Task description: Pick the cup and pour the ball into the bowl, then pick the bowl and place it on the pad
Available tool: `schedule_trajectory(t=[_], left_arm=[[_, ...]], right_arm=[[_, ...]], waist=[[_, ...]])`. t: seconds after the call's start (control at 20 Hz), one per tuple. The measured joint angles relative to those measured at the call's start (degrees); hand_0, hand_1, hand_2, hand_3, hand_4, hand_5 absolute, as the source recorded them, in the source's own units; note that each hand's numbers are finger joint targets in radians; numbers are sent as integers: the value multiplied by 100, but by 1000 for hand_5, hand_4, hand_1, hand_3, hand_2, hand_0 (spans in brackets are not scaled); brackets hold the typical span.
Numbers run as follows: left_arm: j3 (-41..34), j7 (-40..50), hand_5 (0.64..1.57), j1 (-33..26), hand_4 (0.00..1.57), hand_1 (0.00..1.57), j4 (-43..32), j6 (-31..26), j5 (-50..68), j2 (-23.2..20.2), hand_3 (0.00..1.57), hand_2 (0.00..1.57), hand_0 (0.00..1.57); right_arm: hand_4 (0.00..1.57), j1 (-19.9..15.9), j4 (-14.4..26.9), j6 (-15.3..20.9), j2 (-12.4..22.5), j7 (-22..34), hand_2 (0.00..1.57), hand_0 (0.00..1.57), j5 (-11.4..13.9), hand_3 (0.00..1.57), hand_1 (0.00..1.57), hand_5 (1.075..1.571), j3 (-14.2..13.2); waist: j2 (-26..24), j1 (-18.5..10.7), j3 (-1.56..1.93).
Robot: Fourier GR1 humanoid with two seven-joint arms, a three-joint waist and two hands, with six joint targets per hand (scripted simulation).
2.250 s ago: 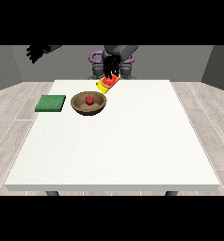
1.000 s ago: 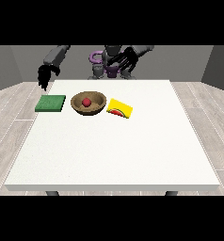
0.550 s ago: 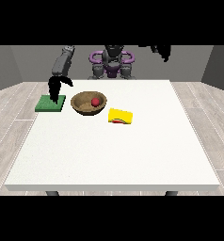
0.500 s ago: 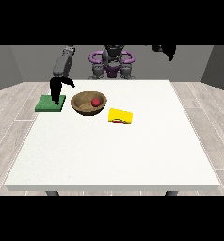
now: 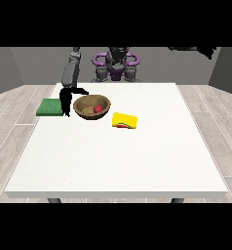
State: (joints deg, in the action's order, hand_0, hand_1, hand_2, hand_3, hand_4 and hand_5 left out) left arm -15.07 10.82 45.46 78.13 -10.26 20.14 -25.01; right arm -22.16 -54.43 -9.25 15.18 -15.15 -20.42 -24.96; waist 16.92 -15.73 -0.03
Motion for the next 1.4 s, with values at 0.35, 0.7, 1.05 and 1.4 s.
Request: schedule_trajectory(t=[0.35,0.7,1.05,1.4], left_arm=[[-560,47,1507,-198,267,0,-105,-421,477,-553,0,0,0],[-952,47,1506,-254,250,0,-260,-700,767,-1036,0,0,0],[-1090,96,1558,-242,493,0,-236,-861,988,-1204,0,0,0],[-1242,73,1570,-242,693,0,-424,-1051,1136,-1395,0,0,0]], right_arm=[[0,-452,887,-8,17,-366,0,0,139,0,0,1570,84],[318,-850,1352,62,-126,-809,0,0,203,0,0,1534,162],[1103,-721,1462,602,-69,-1002,1571,1571,335,1571,1571,1463,86],[1063,-671,1342,999,67,-675,1571,1571,348,1571,1571,1501,63]], waist=[[79,143,7],[152,302,-45],[210,193,-185],[241,103,-182]])
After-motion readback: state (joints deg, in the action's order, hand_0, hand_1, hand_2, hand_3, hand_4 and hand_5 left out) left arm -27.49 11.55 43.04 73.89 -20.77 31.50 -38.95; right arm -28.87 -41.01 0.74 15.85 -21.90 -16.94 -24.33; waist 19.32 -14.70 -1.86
